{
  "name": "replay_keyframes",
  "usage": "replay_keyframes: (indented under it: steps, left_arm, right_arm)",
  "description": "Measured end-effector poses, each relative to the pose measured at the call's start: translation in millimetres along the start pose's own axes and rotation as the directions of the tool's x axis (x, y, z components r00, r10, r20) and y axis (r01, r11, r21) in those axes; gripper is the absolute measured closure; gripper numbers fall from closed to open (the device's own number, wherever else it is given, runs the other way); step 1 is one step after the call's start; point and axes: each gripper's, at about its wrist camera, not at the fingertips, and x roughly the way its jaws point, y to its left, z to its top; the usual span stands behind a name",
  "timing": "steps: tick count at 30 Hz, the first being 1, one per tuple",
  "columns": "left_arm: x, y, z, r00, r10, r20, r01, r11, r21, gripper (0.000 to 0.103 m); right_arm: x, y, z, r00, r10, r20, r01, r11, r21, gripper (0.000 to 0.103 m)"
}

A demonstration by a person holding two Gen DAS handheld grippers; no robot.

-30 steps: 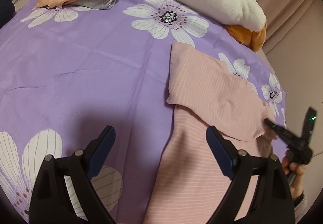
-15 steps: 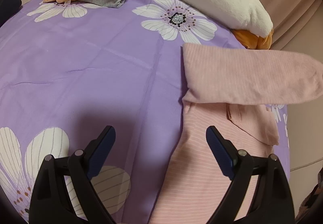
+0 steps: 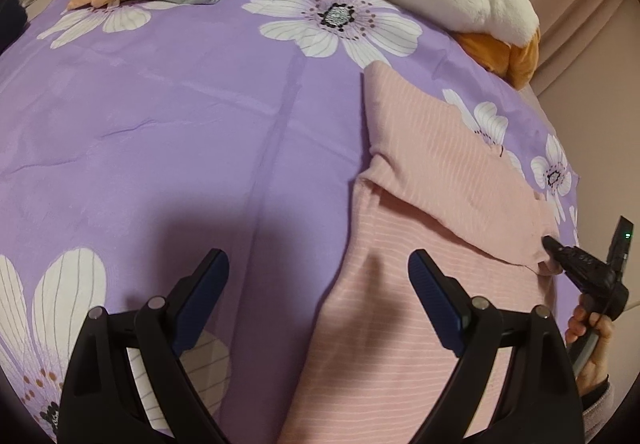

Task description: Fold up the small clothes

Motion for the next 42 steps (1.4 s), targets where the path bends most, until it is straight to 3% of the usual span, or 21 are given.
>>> replay_keyframes:
  steps: [4,7,9,11,15,18,21,24,27,29,31,32,37,39,41,42]
  left_arm:
    - [1.9,-11.8,11.1,0.999,-0.037,0.008,0.037,0.999,0.013,0.012]
    - [4.2,-30.2,22.2,0.997,-0.070,0.026,0.068,0.996,0.059,0.012]
    - [8.4,-45.5,30.0,0.994,-0.109,0.032,0.105,0.990,0.096,0.013]
    - [14.3,-58.4,36.0,0.990,-0.139,0.035,0.134,0.983,0.124,0.015]
    - [37.9,-73.8,43.4,0.986,-0.165,0.002,0.162,0.974,0.160,0.043]
    - [58.1,-74.8,41.9,0.994,-0.106,-0.021,0.108,0.976,0.190,0.056]
    - [72.4,-60.9,36.5,0.998,-0.058,-0.022,0.062,0.977,0.202,0.077]
    - [71.8,-53.8,38.2,0.997,-0.075,-0.021,0.078,0.978,0.192,0.081]
    - [65.8,-51.6,41.5,0.996,-0.079,-0.043,0.084,0.984,0.155,0.079]
    - [52.5,-47.8,36.2,0.993,-0.103,-0.049,0.109,0.984,0.140,0.064]
    - [34.0,-40.0,23.7,0.991,-0.125,-0.054,0.132,0.982,0.136,0.023]
    - [25.3,-35.2,17.6,0.992,-0.119,-0.044,0.124,0.983,0.135,0.019]
    - [-14.5,5.4,-18.9,0.983,-0.174,-0.061,0.178,0.981,0.071,0.017]
    - [-25.4,16.1,-35.7,0.978,-0.192,-0.082,0.197,0.979,0.057,0.017]
    - [-37.4,24.5,-57.0,0.967,-0.229,-0.111,0.236,0.971,0.047,0.017]
    - [-40.7,25.7,-63.1,0.963,-0.242,-0.116,0.248,0.968,0.043,0.017]
  right_arm:
    - [-0.6,-3.1,-5.2,0.999,-0.030,-0.042,0.031,0.999,0.012,0.097]
    - [-23.9,6.9,-3.3,0.993,-0.112,0.048,0.114,0.993,-0.042,0.096]
    - [-39.2,12.3,-3.4,0.991,-0.074,0.115,0.083,0.994,-0.076,0.096]
    - [-43.3,15.9,-1.2,0.994,0.021,0.105,-0.011,0.995,-0.096,0.096]
    - [-28.6,22.3,-4.0,0.997,0.065,0.050,-0.058,0.991,-0.122,0.096]
    - [-14.8,19.4,-12.2,0.999,0.041,0.005,-0.040,0.991,-0.131,0.096]
    - [-6.0,11.8,-24.2,1.000,-0.022,-0.018,0.020,0.991,-0.129,0.096]
    - [-8.5,8.0,-26.0,1.000,-0.020,-0.008,0.019,0.991,-0.129,0.096]
    - [-10.2,11.0,-26.1,0.999,-0.036,-0.012,0.034,0.991,-0.133,0.096]
    - [-18.2,12.7,-27.1,0.999,-0.030,-0.009,0.029,0.992,-0.122,0.096]
    - [-35.2,11.5,-33.4,1.000,0.012,0.003,-0.011,0.993,-0.115,0.096]
    - [-43.5,8.7,-37.8,1.000,0.031,0.003,-0.030,0.993,-0.112,0.096]
    - [-79.5,-19.8,-69.2,0.998,0.059,-0.015,-0.060,0.996,-0.061,0.094]
    - [-91.1,-35.4,-84.2,0.997,0.065,-0.032,-0.066,0.998,-0.020,0.088]
    - [-100.6,-47.5,-97.1,0.997,0.064,-0.046,-0.064,0.998,0.016,0.074]
    - [-108.0,-54.6,-106.0,0.997,0.068,-0.048,-0.066,0.997,0.037,0.074]
